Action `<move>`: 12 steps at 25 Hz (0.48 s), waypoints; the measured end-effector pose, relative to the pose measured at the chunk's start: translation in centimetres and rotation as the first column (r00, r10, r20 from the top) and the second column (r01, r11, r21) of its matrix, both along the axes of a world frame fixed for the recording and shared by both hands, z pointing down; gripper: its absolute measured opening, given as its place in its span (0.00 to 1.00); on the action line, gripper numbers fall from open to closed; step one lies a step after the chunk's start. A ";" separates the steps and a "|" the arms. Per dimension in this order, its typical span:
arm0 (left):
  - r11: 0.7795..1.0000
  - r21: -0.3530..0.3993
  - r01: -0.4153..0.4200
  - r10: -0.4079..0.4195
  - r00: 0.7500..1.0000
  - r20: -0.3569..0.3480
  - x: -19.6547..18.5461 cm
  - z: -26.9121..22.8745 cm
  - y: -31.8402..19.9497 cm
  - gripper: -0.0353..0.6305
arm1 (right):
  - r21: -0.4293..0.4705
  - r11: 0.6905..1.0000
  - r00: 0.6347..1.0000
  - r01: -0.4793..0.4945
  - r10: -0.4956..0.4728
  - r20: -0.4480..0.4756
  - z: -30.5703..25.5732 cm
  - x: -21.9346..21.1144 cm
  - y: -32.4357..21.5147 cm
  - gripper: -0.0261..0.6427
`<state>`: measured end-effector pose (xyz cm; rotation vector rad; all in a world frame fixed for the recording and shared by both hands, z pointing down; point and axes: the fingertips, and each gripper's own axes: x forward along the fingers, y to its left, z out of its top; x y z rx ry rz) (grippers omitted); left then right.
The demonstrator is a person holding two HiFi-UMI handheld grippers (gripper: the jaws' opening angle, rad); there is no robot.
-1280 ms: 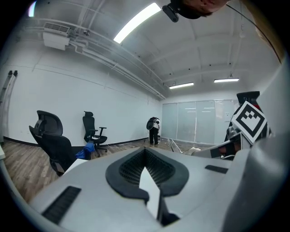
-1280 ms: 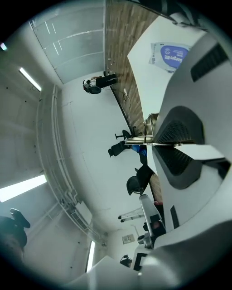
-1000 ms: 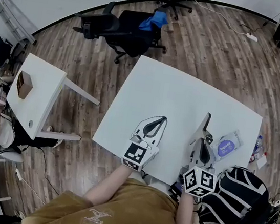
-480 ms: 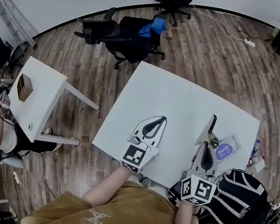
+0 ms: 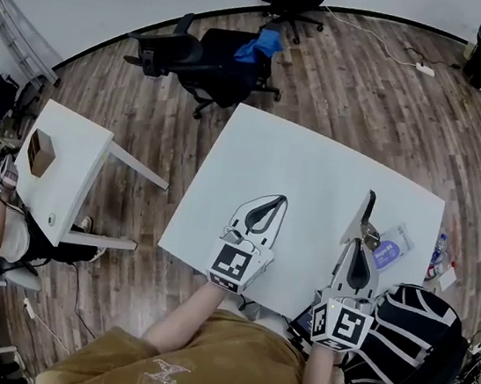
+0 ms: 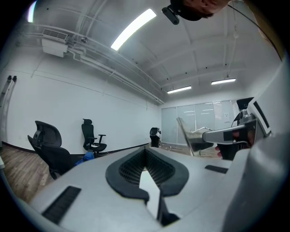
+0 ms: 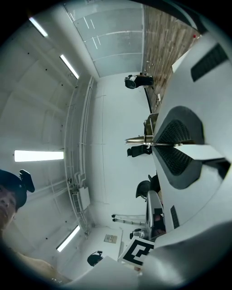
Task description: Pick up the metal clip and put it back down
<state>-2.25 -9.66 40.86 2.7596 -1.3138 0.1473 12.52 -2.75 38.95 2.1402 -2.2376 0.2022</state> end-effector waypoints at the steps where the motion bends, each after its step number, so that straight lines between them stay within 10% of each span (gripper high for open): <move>1: 1.000 -0.001 -0.004 0.004 1.000 -0.004 0.0 0.0 0.0 0.05 | 0.000 1.000 1.000 -0.003 0.003 -0.001 0.0 0.0 0.1 0.05; 12: 0.999 0.048 -0.004 0.005 1.000 -0.021 0.3 -2.2 0.0 0.05 | 0.112 0.994 0.998 -0.011 0.018 -0.062 -2.7 -0.6 1.0 0.05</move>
